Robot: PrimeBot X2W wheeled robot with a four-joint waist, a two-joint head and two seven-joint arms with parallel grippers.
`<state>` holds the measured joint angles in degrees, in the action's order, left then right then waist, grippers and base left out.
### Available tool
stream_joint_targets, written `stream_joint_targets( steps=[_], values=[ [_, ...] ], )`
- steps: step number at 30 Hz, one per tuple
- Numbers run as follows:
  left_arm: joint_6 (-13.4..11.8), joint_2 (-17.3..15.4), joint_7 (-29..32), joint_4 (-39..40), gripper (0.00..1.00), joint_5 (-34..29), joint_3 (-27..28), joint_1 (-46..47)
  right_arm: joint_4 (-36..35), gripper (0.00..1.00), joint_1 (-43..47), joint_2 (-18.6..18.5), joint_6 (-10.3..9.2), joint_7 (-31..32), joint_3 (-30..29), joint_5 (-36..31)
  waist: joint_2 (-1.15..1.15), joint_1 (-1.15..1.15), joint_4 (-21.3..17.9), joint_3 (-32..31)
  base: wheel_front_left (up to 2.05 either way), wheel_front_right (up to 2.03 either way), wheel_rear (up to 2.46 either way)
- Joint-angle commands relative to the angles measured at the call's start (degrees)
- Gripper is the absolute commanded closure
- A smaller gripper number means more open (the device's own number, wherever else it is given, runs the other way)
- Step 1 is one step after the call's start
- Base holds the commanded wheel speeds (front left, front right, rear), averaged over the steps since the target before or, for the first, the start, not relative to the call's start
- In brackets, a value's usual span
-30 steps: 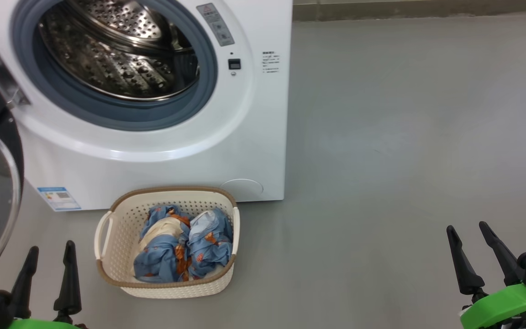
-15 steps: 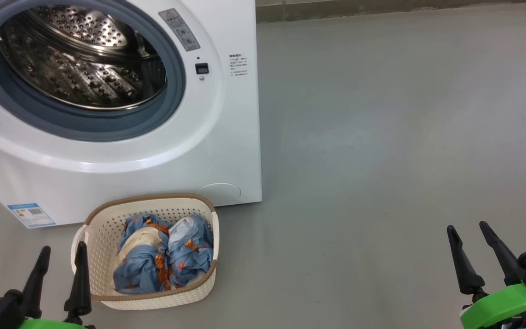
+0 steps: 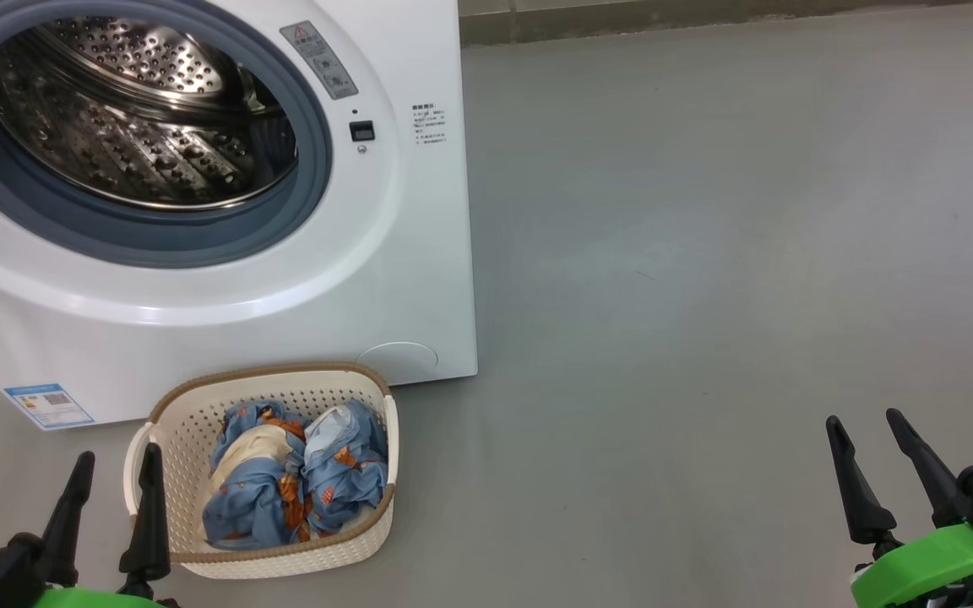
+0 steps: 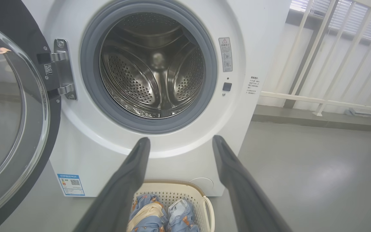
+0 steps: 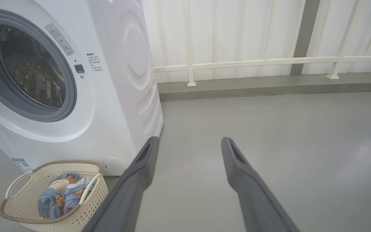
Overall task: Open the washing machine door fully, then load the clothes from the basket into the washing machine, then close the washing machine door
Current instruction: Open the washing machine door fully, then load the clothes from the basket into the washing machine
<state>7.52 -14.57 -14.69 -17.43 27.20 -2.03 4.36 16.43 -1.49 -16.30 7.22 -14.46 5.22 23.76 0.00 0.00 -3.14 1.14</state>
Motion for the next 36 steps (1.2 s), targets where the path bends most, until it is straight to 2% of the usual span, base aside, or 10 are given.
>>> stream_joint_targets(
  steps=[1, 16, 36],
  values=[
    [-0.03, -1.6, -0.31, 1.91, 0.0, 0.53, 2.04, 0.47, -1.19, 0.0, -0.85, -1.19, 0.26, -0.54, 0.93, 0.14, 0.0, 0.0, 0.0, -0.03, 0.0, 0.0, 0.0],
    [-0.03, -2.44, -0.31, 1.66, 0.0, 2.63, 0.8, 0.61, -1.16, 0.0, -1.14, -1.17, 0.26, -0.54, 1.57, 0.32, 0.0, 0.0, -0.2, 0.3, 0.06, -0.19, 0.13],
    [-0.03, -2.95, -0.31, 2.01, 0.0, 3.1, 0.24, 1.91, -1.51, 0.0, -1.52, -0.81, 0.26, -0.54, 1.27, 0.19, 0.0, 0.0, 0.02, 1.89, 0.83, -1.68, 0.85]
  ],
)
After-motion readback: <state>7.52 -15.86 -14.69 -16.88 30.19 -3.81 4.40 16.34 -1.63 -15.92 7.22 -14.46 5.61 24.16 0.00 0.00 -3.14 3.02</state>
